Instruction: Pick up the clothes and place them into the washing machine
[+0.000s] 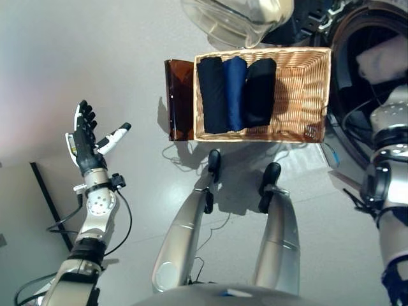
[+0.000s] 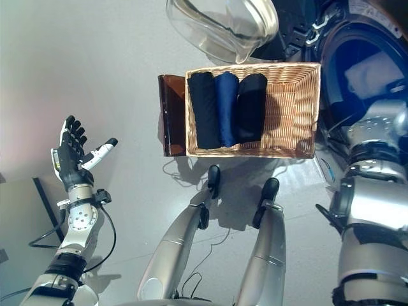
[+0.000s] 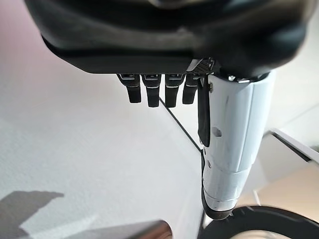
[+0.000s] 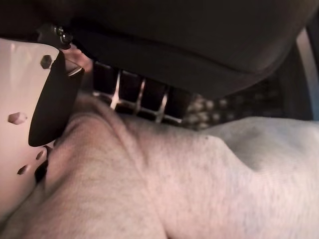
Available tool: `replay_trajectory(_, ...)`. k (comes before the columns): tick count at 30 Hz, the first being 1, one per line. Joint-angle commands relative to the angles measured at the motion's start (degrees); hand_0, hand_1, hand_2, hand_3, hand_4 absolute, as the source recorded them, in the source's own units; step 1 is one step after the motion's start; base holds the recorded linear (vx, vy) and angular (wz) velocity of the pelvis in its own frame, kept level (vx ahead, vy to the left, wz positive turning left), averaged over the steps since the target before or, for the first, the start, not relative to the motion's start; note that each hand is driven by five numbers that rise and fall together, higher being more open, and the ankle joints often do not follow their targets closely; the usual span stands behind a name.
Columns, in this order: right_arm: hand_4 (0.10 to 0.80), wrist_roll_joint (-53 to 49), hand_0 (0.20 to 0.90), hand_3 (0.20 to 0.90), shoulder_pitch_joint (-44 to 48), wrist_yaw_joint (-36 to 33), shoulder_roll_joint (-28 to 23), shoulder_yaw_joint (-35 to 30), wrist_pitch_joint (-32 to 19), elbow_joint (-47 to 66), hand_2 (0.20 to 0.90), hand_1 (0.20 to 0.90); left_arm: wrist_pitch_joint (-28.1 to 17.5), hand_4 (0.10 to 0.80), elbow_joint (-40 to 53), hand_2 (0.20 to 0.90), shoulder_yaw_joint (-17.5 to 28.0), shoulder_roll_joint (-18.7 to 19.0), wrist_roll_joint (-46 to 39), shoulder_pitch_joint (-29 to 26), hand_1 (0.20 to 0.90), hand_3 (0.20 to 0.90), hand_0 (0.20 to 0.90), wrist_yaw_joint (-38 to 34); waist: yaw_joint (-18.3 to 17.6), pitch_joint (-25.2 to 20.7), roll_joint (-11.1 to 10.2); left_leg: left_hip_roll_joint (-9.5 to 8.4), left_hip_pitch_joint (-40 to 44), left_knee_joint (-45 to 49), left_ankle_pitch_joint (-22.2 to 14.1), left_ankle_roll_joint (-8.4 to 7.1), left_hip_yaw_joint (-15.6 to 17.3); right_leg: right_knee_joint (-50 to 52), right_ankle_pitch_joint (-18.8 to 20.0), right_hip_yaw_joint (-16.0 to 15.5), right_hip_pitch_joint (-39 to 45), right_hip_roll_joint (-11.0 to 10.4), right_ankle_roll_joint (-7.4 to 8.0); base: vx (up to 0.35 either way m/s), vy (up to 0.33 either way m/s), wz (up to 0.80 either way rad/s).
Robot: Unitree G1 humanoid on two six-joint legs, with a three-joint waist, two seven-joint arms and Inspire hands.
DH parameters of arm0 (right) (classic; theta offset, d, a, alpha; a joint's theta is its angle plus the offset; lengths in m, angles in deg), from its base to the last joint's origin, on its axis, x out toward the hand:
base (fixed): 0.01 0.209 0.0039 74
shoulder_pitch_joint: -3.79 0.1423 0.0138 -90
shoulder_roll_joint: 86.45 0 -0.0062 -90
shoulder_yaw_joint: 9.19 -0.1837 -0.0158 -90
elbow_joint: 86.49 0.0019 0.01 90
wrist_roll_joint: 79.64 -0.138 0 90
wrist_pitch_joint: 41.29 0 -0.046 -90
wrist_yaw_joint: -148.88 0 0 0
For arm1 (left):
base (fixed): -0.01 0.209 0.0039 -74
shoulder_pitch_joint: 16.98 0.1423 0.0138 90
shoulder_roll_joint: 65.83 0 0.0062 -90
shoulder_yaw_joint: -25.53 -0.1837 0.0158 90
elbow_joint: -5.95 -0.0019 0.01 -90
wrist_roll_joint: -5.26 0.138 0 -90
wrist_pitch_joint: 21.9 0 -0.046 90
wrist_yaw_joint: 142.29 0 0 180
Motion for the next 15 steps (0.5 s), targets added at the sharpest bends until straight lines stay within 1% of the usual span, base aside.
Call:
replay_trajectory(1,0.300,7.2,0.200,0.200,4.1,-0.9,-11.6,8.9,-4.2,6.9,0.200,0.200,-3.8,0.800,-0.6,0.900,3.1,3.3,-0.9,1.6,0.900,0.900,0.900,-1.7,-0.2,-7.6,3.1,0.98,1.5,2.8,-6.8,-3.99,-0.7,-7.9,0.7,0.7,5.8,2.0,-0.15,-0.011,-0.022,0.07)
replay_trajectory(4,0.300,9.9,0.200,0.200,5.7,-2.6,-13.1,11.0,-3.8,7.1,0.200,0.200,-3.5,0.800,-0.8,0.900,2.7,2.9,-1.3,2.5,0.900,0.900,0.900,-1.5,-0.2,-7.3,3.3,0.98,1.6,2.3,-6.3,-4.16,-0.8,-7.5,0.6,0.8,5.5,2.0,-0.17,-0.002,-0.032,0.03)
replay_trajectory(6,0.300,12.2,0.200,0.200,5.7,-3.7,-13.0,12.2,-3.5,7.9,0.200,0.200,-3.5,0.800,-0.5,0.900,2.2,3.2,-0.8,2.5,0.900,0.900,0.900,-1.8,-0.5,-7.3,3.4,0.98,2.0,1.6,-6.0,-4.15,-0.8,-7.7,0.7,0.7,5.7,2.1,-0.15,0.005,-0.019,-0.01)
replay_trajectory(12,0.300,17.6,0.200,0.200,5.2,-6.9,-12.8,13.4,-2.1,8.4,0.200,0.200,-3.4,0.800,1.0,0.900,2.3,3.4,0.2,3.3,0.900,0.900,0.900,-2.5,-0.9,-7.2,3.7,0.91,3.3,0.1,-5.4,-4.28,-0.7,-8.6,1.0,0.8,6.6,2.3,-0.11,-0.013,0.006,-0.02)
replay_trajectory(13,0.392,20.3,0.329,0.329,5.4,-7.9,-13.1,14.4,0.0,6.6,0.329,0.329,-3.2,0.800,1.3,0.900,2.2,3.6,0.5,3.7,0.900,0.900,0.900,-2.6,-0.9,-6.8,3.6,1.07,3.0,-0.2,-3.9,-4.01,-0.1,-9.1,2.7,0.0,6.4,2.2,-0.44,0.000,0.000,0.00)
replay_trajectory(14,0.531,20.7,0.524,0.524,5.8,-8.2,-13.1,14.8,0.2,6.5,0.524,0.524,-3.1,0.800,1.3,0.900,2.2,3.5,0.6,3.7,0.900,0.900,0.900,-2.7,-0.9,-7.2,3.6,0.92,3.6,-0.3,-5.2,-4.27,-0.6,-9.0,1.3,0.7,6.9,2.3,-0.08,0.000,0.000,0.00)
replay_trajectory(15,0.800,25.5,0.900,0.900,6.9,-8.0,-13.3,18.9,4.0,3.7,0.900,0.900,-2.7,0.800,1.5,0.900,2.0,4.3,0.9,3.8,0.900,0.900,0.900,-2.9,-0.8,-7.3,2.9,1.01,4.1,-0.6,-5.3,-4.18,-0.5,-9.5,1.5,0.7,7.2,2.4,-0.06,0.109,-0.017,0.02)
